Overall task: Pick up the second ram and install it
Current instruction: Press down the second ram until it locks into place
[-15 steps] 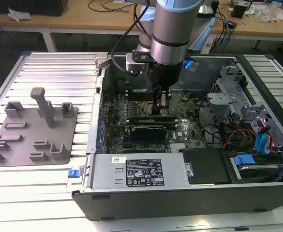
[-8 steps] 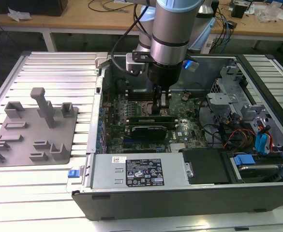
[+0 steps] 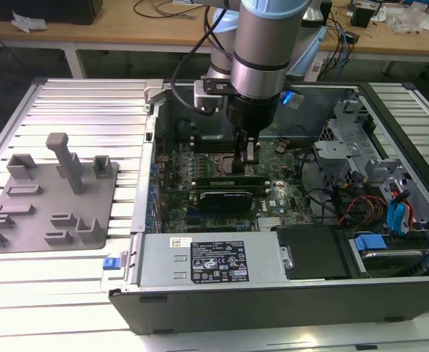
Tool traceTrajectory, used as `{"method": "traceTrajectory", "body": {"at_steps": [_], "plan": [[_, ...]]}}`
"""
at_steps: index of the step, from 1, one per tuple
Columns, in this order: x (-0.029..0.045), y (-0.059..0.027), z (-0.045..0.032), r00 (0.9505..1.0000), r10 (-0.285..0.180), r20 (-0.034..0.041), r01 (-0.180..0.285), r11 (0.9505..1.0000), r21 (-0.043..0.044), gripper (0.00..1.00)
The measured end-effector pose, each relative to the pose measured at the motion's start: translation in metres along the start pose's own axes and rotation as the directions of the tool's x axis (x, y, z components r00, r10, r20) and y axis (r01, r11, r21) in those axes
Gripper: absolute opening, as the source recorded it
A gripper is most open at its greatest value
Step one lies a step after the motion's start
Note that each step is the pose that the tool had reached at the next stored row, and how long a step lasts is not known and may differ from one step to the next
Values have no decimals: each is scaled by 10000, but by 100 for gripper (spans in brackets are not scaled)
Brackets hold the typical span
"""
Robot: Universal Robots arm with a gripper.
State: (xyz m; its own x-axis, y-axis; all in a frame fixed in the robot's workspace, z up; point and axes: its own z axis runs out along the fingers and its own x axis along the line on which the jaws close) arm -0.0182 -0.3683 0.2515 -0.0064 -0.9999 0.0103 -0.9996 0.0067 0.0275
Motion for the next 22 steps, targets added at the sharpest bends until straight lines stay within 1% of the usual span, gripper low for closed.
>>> {"method": "traceTrajectory", "body": {"at_steps": [3,5,6,9,11,12,14,15,18,19,22], "plan": [[0,-28,0,10000,0,1,0,10000,0,8],[-1,-86,-2,10000,-1,0,1,10000,0,8],[-1,-98,-2,10000,-1,1,1,10000,0,8],[-2,-198,-3,10000,-1,-1,1,10000,-1,8],[-2,-239,-3,10000,0,0,0,10000,0,8],[-3,-285,-3,10000,-1,2,1,10000,1,8],[-3,-323,-4,10000,-1,1,1,10000,0,8],[-3,-365,-5,10000,0,1,0,10000,0,8],[-3,-428,-5,10000,0,1,0,10000,0,8],[-3,-454,0,10000,0,1,0,10000,0,8],[-7,-470,65,10000,0,-2,0,10000,-2,8]]}}
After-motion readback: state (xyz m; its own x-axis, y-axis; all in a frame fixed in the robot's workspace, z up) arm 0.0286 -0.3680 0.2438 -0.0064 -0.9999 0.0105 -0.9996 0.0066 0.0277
